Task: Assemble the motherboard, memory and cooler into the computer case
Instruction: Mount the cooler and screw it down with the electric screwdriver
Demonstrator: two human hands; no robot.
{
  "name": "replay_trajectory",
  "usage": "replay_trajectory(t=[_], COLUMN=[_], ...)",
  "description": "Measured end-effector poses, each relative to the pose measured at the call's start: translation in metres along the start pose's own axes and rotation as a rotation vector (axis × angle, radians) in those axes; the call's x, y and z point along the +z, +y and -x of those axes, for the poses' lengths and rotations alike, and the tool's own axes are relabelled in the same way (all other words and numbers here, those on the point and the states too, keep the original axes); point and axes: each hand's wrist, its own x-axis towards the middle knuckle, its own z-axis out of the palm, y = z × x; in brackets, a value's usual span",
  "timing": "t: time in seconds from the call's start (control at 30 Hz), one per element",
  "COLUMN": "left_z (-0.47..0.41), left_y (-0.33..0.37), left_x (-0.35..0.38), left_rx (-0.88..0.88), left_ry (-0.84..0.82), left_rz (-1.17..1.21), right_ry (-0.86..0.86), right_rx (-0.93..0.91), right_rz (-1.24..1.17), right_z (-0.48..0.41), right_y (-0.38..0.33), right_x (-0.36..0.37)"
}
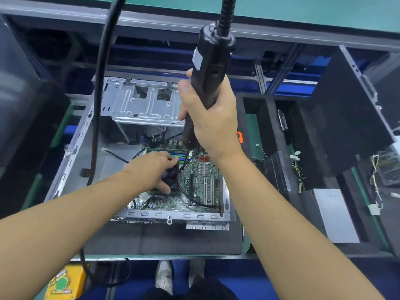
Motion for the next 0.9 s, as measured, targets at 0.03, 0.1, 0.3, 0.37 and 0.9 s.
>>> replay_trajectory(t=[0.03, 0.1, 0.3, 0.37, 0.9], left_z=[-0.001, -0.001, 0.005, 0.005, 0.004], left_y=[0.001, 0.001, -0.002, -0.002, -0.002], left_x=[-0.002, -0.003, -0.002, -0.004, -0.005], left_rx=[-0.008, -0.010, 0.056, 0.056, 0.015], left_ry=[-0.021, -0.041, -0.014, -0.031, -0.080], left_rz=[0.007, 0.010, -0.074, -0.090, -0.030], right_ry=[0.005, 0.010, -0.005, -0.008, 0.008], right_rx=[-0.003, -0.009, 0.011, 0.009, -0.067], right_rz=[0.003, 0.004, 0.016, 0.017, 0.039], right_z=[0.001, 0.002, 0.007, 0.006, -0.011], right_y=[0.001, 0.003, 0.010, 0.010, 0.002], right_x=[0.001, 0.001, 0.001, 0.002, 0.007])
